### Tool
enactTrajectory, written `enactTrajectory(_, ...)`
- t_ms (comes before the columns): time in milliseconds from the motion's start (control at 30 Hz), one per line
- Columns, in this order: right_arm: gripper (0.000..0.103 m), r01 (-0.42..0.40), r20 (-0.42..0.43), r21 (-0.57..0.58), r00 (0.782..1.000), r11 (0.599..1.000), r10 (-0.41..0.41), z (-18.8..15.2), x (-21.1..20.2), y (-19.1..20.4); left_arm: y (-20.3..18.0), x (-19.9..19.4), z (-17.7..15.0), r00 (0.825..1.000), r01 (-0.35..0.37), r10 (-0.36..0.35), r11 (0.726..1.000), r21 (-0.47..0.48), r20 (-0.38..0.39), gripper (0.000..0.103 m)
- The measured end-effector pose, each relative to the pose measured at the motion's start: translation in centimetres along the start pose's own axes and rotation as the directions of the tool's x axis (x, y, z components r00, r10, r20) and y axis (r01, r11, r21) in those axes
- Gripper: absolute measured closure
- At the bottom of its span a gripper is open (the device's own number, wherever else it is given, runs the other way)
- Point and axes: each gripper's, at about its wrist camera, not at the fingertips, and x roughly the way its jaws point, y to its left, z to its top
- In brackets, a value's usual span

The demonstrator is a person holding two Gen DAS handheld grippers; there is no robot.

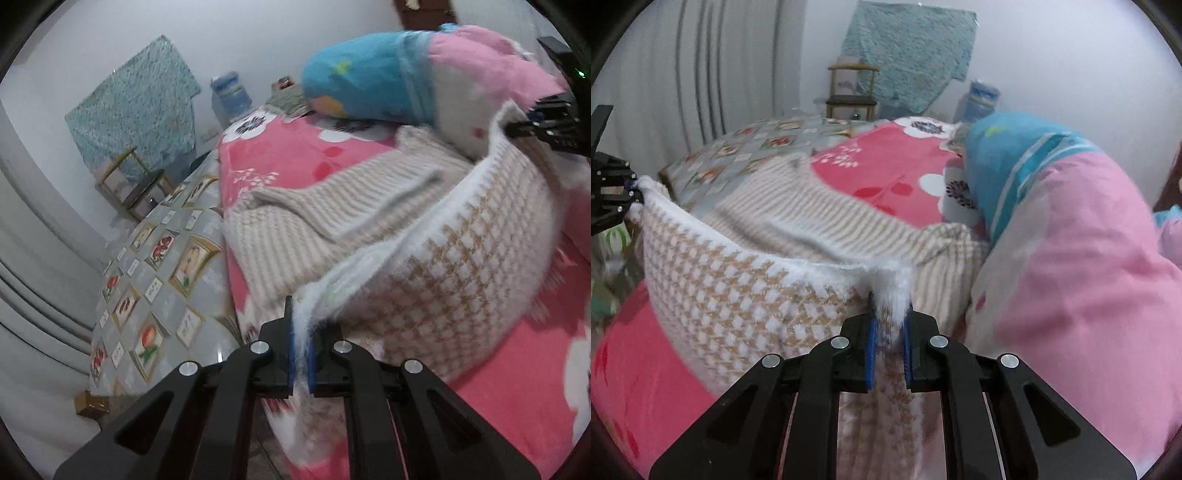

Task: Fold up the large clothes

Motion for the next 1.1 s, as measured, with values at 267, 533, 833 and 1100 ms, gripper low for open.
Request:
enactTrajectory(267,0.094,0.079,-0.047,0.061,0.996,0.995,-0.076,7.8,11.0,-3.8,4.0,12.2,9.4,0.988,-0.104,0.110,0.993,0.061,-0.110,0.098)
enactTrajectory(533,0.055,0.329,-0.281,0.042,0.910,0.943,-0.305,10.7,21.2,-8.3,8.8,22.6,14.9,0.976,0.007,-0.064,0.964,-0.266,-0.206,0.068)
enactTrajectory(833,0.038,0.280,-0.189,0.031,0.944,0.960,-0.269,9.9,19.0,-6.8,16.5,22.4,10.3,0.856,0.338,-0.509,0.682,-0.649,-0.089,0.042)
enactTrajectory(1100,0.027,0.023,0.013,0.065,1.000,0.998,-0.024,9.3,14.8,-1.1,15.7,21.4,13.3,0.893,0.245,-0.416,0.770,-0.589,-0.171,0.033)
